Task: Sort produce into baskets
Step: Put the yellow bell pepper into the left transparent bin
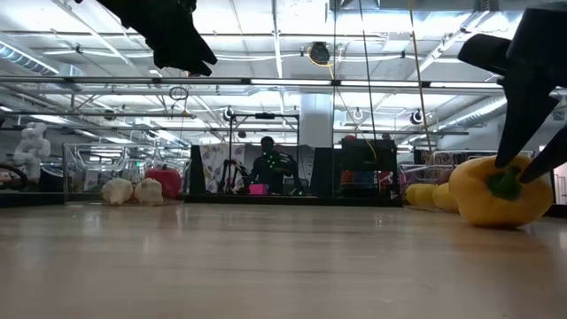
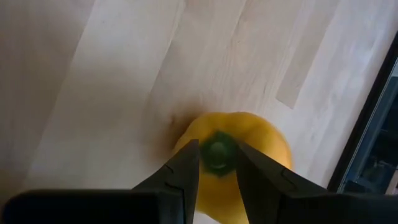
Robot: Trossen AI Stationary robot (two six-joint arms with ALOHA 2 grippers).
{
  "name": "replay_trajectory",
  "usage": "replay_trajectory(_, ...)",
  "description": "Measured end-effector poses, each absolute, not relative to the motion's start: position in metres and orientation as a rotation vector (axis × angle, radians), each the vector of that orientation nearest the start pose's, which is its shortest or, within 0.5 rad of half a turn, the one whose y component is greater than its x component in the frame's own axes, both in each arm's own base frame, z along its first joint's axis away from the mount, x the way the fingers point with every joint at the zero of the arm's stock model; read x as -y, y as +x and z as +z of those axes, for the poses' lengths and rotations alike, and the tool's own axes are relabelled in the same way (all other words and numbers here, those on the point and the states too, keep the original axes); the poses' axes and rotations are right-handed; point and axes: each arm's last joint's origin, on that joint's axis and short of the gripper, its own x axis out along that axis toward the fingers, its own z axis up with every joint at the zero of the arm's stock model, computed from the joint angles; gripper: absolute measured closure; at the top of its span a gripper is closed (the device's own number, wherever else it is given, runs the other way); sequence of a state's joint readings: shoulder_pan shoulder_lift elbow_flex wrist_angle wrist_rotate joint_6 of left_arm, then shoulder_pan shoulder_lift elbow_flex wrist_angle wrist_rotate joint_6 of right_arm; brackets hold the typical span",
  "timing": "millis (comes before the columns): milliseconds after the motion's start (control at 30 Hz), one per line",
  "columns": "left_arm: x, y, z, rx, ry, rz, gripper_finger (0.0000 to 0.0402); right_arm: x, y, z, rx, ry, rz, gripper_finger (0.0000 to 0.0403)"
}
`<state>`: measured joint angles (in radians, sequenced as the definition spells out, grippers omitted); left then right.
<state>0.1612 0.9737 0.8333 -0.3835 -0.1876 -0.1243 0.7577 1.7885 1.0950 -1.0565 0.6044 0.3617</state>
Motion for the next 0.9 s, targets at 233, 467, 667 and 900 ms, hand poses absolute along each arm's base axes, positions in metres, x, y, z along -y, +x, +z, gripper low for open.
replay_trajectory(233,-0.0384,0.2023,0.2988,-0.505,-0.113,0.373,0.0153,-0.1799,0.225,0.1605,-1.342,-0.813,-0.115,0.0308)
replay_trajectory(467,-0.0384,0.2023,0.2988,-0.505,-0.112,0.373,0.0153,-0.1762,0.2277,0.1602,-1.368,-0.808,-0.098,0.0318)
replay_trajectory(667,-0.0384,0.2023,0.2988,-0.505,-0.112,0.373,0.0153,-0.1762,0.2277,0.1601,-1.371,-0.816,-0.09,0.0344)
replay_trajectory(900,-0.0384,0.2023,0.2988,-0.505,-0.112,0.373,0.0153,-0.1755,0.228,0.1597,-1.391,-0.787,-0.081,0.0374)
